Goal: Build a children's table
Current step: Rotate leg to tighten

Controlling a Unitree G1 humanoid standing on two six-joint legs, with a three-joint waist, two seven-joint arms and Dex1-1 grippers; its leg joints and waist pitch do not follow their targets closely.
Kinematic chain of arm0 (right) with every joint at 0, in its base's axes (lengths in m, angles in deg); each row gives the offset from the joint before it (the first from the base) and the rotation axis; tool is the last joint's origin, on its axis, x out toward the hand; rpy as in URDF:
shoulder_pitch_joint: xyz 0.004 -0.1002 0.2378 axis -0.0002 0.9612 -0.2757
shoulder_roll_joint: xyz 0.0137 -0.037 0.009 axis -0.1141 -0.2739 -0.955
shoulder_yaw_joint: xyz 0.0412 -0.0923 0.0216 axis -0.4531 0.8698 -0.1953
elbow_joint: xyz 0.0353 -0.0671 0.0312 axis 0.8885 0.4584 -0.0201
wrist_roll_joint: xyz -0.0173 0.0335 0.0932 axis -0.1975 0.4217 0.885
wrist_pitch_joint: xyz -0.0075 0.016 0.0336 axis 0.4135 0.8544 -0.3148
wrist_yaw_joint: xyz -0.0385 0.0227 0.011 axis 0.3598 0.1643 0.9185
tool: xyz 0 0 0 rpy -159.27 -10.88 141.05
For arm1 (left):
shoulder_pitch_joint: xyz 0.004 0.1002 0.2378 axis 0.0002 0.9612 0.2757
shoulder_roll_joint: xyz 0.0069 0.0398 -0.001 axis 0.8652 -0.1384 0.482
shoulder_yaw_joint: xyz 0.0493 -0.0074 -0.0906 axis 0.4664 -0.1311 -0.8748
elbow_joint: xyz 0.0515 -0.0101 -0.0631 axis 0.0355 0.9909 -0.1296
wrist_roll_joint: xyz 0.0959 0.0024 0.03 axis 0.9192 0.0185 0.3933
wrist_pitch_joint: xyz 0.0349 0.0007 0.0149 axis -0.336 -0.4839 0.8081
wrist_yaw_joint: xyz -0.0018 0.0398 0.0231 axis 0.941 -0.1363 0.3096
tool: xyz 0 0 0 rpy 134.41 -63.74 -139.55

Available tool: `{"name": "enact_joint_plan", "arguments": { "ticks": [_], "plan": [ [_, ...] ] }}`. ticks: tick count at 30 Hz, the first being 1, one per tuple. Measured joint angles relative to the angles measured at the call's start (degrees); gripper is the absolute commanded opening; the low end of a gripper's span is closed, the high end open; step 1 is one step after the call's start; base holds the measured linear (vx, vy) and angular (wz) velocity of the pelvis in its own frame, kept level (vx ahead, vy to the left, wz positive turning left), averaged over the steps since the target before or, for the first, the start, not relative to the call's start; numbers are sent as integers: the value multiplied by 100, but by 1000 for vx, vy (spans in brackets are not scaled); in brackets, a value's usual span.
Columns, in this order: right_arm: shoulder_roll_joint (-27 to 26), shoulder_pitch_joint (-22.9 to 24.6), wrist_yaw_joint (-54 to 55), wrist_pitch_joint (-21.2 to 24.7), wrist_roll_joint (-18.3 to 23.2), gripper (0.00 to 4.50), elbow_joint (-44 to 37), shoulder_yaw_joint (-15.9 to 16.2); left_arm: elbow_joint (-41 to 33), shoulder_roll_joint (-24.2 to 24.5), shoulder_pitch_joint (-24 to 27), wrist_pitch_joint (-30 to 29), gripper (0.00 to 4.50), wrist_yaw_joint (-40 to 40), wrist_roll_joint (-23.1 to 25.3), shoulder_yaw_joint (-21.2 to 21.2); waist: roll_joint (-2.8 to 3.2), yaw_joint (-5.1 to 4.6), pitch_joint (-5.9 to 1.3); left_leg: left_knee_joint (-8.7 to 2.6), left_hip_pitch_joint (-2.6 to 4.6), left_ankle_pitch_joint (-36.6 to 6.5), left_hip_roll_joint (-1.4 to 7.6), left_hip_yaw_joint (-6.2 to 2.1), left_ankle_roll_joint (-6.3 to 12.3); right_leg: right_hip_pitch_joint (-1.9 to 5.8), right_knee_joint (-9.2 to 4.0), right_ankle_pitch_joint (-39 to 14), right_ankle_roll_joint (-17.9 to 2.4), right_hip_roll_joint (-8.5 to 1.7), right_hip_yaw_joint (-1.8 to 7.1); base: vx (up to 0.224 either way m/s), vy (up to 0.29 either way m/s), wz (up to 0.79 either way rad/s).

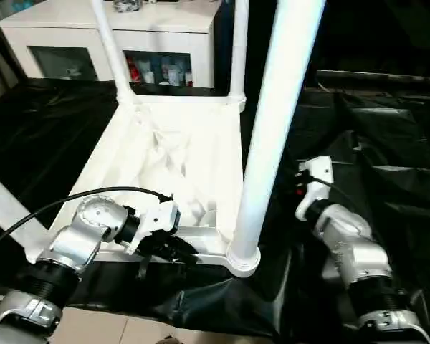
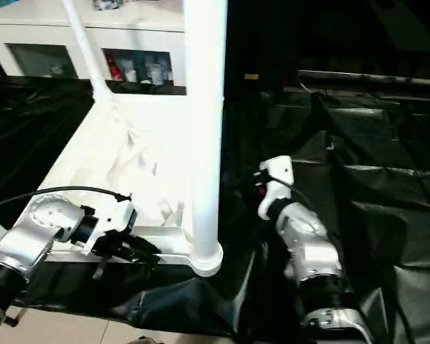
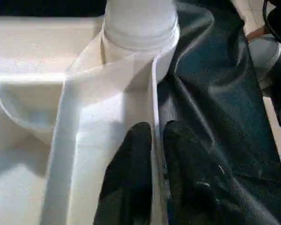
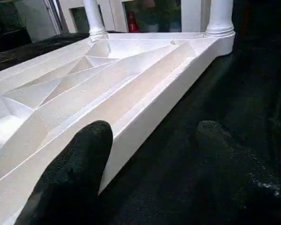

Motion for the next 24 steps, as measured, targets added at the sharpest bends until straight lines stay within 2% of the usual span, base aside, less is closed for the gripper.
{"name": "enact_joint_plan", "arguments": {
  "ticks": [7, 10, 11, 13, 15, 17, 18, 19, 21, 24],
  "plan": [
    [-17, 27, 16, -6, -1, 321, -137, 31, -1048, 393, 482, -626, 140, -137, -578, -665, -39, -106, 25, -2, 9, 11, 8, 4, -18, -11, 28, -2, 2, 6, 3, 0, 0, 0],
    [-17, 52, 289, 109, -70, 321, -308, 49, -1605, 307, 748, -1246, 161, -874, -829, -1196, -58, -145, 28, -2, 11, 13, 9, 4, -21, -11, 37, -1, 2, 6, 4, 0, 0, 0],
    [15, 56, 540, 208, -167, 321, -348, 29, -1714, 103, 820, -1432, 185, -1469, -815, -1503, -69, -145, 25, -1, 12, 13, 8, 4, -22, -9, 38, -2, 1, 6, 4, 0, 0, 0],
    [19, 58, 828, 301, -260, 321, -391, -19, -1745, -164, 862, -1554, 190, -2193, -727, -1751, -91, -148, 29, -3, 13, 14, 9, 3, -24, -8, 39, -1, 1, 6, 4, 0, 0, 0],
    [11, 62, 1134, 421, -372, 321, -454, -69, -1761, -736, 919, -1618, 206, -3144, -639, -2078, -102, -154, 30, 2, 11, 15, 6, 5, -24, -6, 39, 1, 3, 6, 13, 0, 0, 0],
    [-71, 230, 1427, 585, -470, 321, -852, -70, -1919, -1614, 1158, -1601, 219, -4427, -528, -2510, -104, -171, 28, 4, 10, 15, 3, 7, -23, -2, 31, 4, 6, 6, 22, 0, 0, 0],
    [-123, 286, 1479, 620, -501, 321, -980, -64, -1934, -1828, 1247, -1545, 219, -4749, -517, -2600, -114, -177, 31, 6, 10, 15, 3, 6, -23, 0, 30, 2, 9, 6, 20, 0, 0, 0],
    [-235, 366, 1547, 687, -557, 321, -1177, -13, -1904, -2038, 1421, -1446, 219, -5200, -476, -2591, -151, -187, 46, 4, 5, 15, 9, -1, -23, -6, 29, 3, 23, 15, 15, 0, 0, 0],
    [-300, 566, 1667, 783, -556, 321, -1475, 12, -1966, -2305, 1601, -1172, 219, -5889, -353, -2746, -164, -206, 42, 5, -6, 17, 29, -13, -27, -7, 9, 8, 33, 37, 7, 0, 0, 0],
    [-392, 773, 1841, 790, -579, 321, -1606, 73, -2170, -2398, 1779, -1036, 219, -6353, -191, -2876, -160, -223, 41, -3, -7, 16, 39, -14, -29, -7, -5, 8, 33, 49, 7, 0, 0, 0]
  ]
}}
